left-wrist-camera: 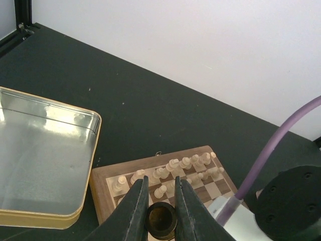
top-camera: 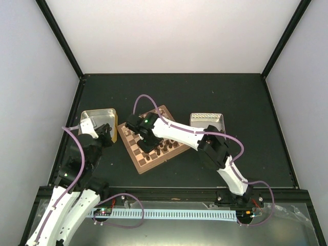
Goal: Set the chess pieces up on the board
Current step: Place the chess piece on the chessboard.
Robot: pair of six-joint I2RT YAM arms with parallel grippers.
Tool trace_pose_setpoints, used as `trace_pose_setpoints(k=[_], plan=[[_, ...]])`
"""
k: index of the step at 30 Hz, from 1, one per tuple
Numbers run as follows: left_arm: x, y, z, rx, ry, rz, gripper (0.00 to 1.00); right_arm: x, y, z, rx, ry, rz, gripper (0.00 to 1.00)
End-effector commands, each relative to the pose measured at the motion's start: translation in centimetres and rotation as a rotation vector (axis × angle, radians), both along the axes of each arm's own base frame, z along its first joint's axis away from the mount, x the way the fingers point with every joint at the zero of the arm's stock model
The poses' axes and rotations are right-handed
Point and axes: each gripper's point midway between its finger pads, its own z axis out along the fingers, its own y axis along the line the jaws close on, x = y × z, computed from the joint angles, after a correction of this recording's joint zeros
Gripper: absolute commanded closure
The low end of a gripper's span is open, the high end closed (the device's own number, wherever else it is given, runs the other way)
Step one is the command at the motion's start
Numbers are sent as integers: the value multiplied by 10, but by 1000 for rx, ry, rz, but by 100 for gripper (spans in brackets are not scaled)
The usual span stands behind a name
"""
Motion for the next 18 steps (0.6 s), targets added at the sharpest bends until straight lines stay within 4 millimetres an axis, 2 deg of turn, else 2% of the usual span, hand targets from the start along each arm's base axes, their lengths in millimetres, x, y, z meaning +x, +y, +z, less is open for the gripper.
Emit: trace_pose_setpoints(k=[1,8,18], plan=[[-5,6,19,6,-42,17,98,2,6,-5,-8,-4,23,94],[-6,7,21,12,-46,18,98,2,6,-17,-32,11,28,93],[-6,7,21,22,-45,17,98,2,10,-14,-17,11,37,80]])
